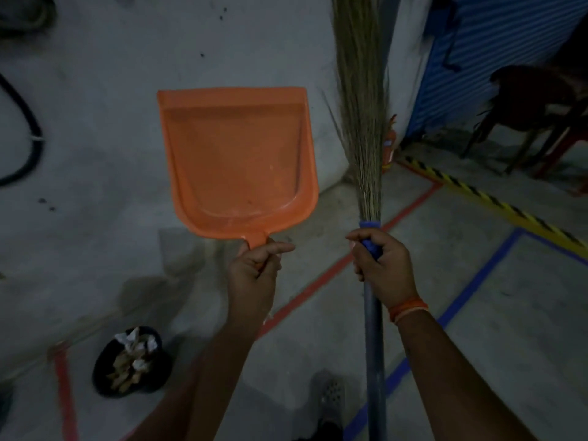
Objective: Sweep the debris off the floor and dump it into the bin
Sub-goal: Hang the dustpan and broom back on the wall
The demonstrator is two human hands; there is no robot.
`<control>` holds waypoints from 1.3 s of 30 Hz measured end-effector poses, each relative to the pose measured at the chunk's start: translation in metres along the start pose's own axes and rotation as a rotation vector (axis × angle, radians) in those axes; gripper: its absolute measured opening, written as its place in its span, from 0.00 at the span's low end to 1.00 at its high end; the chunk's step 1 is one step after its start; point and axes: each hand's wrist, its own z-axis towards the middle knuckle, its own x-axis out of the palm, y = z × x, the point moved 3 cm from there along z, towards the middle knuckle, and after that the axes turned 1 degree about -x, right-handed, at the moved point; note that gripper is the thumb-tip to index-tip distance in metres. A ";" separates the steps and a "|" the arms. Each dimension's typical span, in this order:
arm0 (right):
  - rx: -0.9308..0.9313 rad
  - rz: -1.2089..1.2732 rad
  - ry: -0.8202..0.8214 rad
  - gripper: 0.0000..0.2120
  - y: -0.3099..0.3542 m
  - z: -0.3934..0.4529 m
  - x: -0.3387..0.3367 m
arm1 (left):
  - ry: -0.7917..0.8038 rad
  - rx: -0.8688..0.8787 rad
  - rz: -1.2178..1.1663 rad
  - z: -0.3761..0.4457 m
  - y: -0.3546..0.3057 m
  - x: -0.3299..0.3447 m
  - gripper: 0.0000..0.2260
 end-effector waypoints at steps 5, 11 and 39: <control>0.010 0.002 -0.006 0.07 -0.028 0.100 -0.065 | -0.055 -0.018 -0.019 0.076 0.007 0.099 0.17; -0.028 -0.051 -0.043 0.07 -0.042 0.201 -0.178 | -0.007 -0.024 -0.087 0.158 -0.015 0.232 0.19; -0.270 -0.017 -0.037 0.07 -0.148 0.825 -0.598 | -0.076 0.131 -0.024 0.602 -0.030 0.807 0.21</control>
